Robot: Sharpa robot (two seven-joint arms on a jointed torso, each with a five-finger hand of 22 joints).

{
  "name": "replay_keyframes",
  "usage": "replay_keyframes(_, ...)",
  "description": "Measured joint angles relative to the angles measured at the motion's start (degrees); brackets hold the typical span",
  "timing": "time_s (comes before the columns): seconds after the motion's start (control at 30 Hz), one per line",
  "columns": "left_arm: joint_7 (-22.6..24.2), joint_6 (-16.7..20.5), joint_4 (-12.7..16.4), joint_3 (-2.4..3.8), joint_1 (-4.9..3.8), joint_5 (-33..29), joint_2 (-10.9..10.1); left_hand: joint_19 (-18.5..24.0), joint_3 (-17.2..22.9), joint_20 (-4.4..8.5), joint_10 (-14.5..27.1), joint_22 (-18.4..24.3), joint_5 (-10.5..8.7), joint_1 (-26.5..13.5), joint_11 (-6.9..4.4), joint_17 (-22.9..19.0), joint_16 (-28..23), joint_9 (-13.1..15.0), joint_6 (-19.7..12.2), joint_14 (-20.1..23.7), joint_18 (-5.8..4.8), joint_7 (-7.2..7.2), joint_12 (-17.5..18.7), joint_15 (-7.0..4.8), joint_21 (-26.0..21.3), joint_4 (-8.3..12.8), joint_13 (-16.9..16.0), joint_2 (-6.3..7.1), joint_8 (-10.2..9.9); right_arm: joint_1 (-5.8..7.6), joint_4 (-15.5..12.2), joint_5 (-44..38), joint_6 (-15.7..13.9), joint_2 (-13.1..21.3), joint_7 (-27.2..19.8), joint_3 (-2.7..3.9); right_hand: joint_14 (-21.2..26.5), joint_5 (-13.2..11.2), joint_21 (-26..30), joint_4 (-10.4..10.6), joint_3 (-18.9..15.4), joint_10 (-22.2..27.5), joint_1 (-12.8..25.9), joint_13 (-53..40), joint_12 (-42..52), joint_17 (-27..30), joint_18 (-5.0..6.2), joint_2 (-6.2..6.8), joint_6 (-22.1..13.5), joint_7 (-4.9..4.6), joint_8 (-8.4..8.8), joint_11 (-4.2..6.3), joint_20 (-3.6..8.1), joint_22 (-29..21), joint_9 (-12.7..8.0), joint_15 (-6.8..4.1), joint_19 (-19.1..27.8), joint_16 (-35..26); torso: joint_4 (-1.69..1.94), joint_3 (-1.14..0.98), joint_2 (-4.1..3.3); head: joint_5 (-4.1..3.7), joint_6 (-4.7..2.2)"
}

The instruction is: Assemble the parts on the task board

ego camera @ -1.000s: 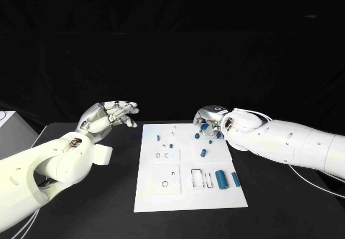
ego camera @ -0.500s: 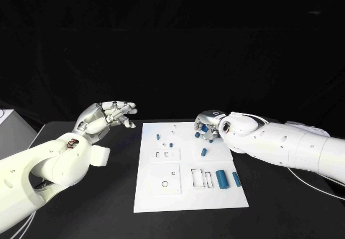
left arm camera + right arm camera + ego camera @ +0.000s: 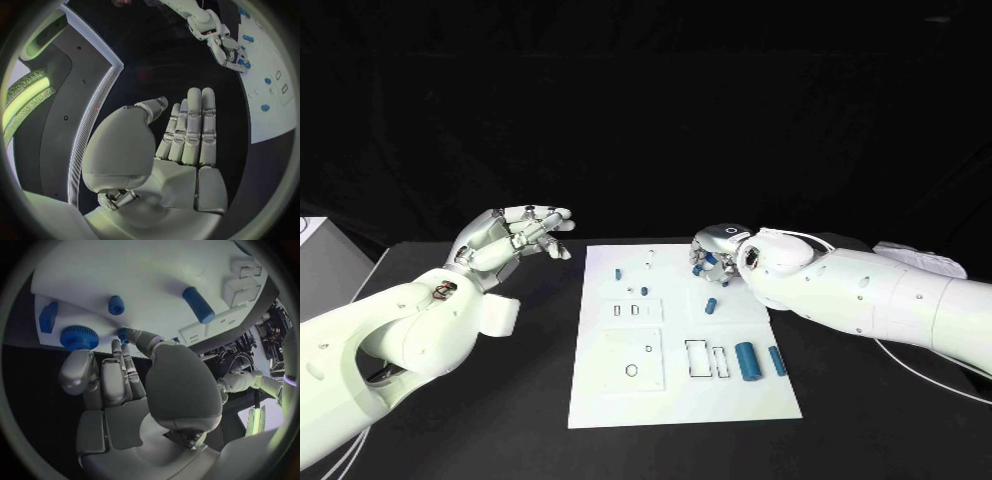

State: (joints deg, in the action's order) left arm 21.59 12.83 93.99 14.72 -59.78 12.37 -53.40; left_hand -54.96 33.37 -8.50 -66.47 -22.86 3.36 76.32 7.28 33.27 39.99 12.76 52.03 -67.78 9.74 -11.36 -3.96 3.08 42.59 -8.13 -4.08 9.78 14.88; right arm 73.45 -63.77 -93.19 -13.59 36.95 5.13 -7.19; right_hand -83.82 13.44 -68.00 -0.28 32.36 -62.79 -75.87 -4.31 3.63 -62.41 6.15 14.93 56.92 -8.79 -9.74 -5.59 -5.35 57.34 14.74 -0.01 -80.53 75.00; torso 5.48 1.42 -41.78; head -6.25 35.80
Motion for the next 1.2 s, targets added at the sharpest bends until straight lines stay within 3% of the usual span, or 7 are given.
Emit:
replay_keyframes(0.27,-0.13,-0.24,-0.16,0.04,0.00,0.03,-0.03,0.00,0.00,0.00,0.00,0.00,0.00,0.00,0.00,0.00,0.01,0.00,0.00,0.00,0.00,0.00,0.00,0.00,0.01,0.00,0.00,0.00,0.00,0.00,-0.20,-0.33,-0.28,-0.05,0.23,0.01,0.00,0.32,0.00,0.96,0.95,-1.45,0.29,-0.28,0.23,-0.30,0.01,-1.09,0.59,-0.03,-0.46,0.24,-0.21,0.55,0.46,0.00,-0.21,0.69,0.01,0.00,-0.37,0.04,-0.07)
replay_keyframes(0.57,-0.34,-0.61,-0.37,0.06,0.00,0.05,0.01,0.00,0.00,0.00,0.00,-0.09,0.00,-0.22,0.00,0.08,0.32,0.06,0.00,0.00,-0.01,0.00,0.00,0.01,0.40,0.00,0.00,-0.23,0.00,0.10,-0.26,-0.44,-1.20,-0.04,0.27,0.11,-0.19,-0.31,-3.36,1.01,2.81,-6.22,-0.68,-1.21,0.97,-0.86,0.01,-2.51,3.57,1.10,-2.53,1.32,0.44,5.54,2.12,-0.44,-1.67,1.59,0.02,0.00,-0.71,0.03,-0.23)
replay_keyframes(0.63,-0.39,-0.71,-0.41,0.06,0.00,0.06,0.01,0.00,0.00,0.00,0.00,-0.15,0.00,-0.22,0.00,0.08,0.32,0.06,0.00,0.00,-0.01,0.00,0.00,0.01,0.40,0.00,0.00,-0.23,0.00,0.11,-0.38,-0.45,-1.69,0.00,0.27,0.11,-0.03,-1.50,-4.17,0.92,3.35,-7.15,-0.91,-1.60,1.13,-0.92,-0.88,-2.75,4.05,1.39,-3.15,1.67,0.73,6.72,2.75,-0.66,-1.96,1.78,0.03,-0.01,-0.77,0.03,-0.27)
replay_keyframes(0.7,-0.43,-0.77,-0.43,0.06,0.00,0.06,0.01,0.00,0.00,0.00,0.00,-0.15,0.00,-0.22,0.00,0.08,0.32,0.06,0.00,0.00,-0.01,0.00,0.00,0.01,0.40,0.00,0.00,-0.23,0.00,0.09,-0.49,-0.46,-2.09,0.04,0.28,0.10,-0.24,-1.62,-4.72,0.77,3.66,-7.49,-1.04,-1.94,1.35,-0.95,-0.89,-2.90,4.34,1.66,-3.50,1.57,0.94,7.55,3.15,-0.87,-2.17,1.78,0.03,-0.03,-0.81,0.02,-0.31)
replay_keyframes(0.9,-0.57,-0.98,-0.55,0.06,0.00,0.09,0.01,0.00,0.00,0.00,0.00,-0.15,0.00,-0.22,0.00,0.13,0.32,0.06,0.00,0.00,-0.01,0.00,0.00,0.01,0.40,0.00,0.00,-0.23,0.00,-0.14,-1.88,-0.46,-4.76,0.37,0.65,0.01,-0.09,-2.06,-6.57,-0.10,4.52,-8.10,-1.58,-2.31,1.64,-1.17,-0.89,-3.56,5.13,1.87,-4.63,1.17,1.13,10.35,3.23,-1.16,-2.77,2.12,0.05,-0.04,-0.94,0.02,-0.57)
replay_keyframes(1.2,-0.76,-1.21,-0.70,0.07,0.00,0.13,0.01,0.20,0.33,-0.20,0.00,-0.36,0.00,-0.22,0.00,0.27,0.62,0.11,0.00,0.00,-0.01,0.00,0.00,0.01,0.79,0.00,0.01,-0.23,0.00,0.31,-4.11,-0.32,-8.62,0.04,2.57,0.72,-0.10,-2.27,-6.87,-0.11,4.52,-8.22,-1.33,-2.35,1.64,-1.32,-0.88,-3.81,5.13,1.87,-4.68,1.24,1.34,10.66,3.23,-1.15,-2.98,2.12,0.08,0.00,-1.10,-0.03,-1.08)
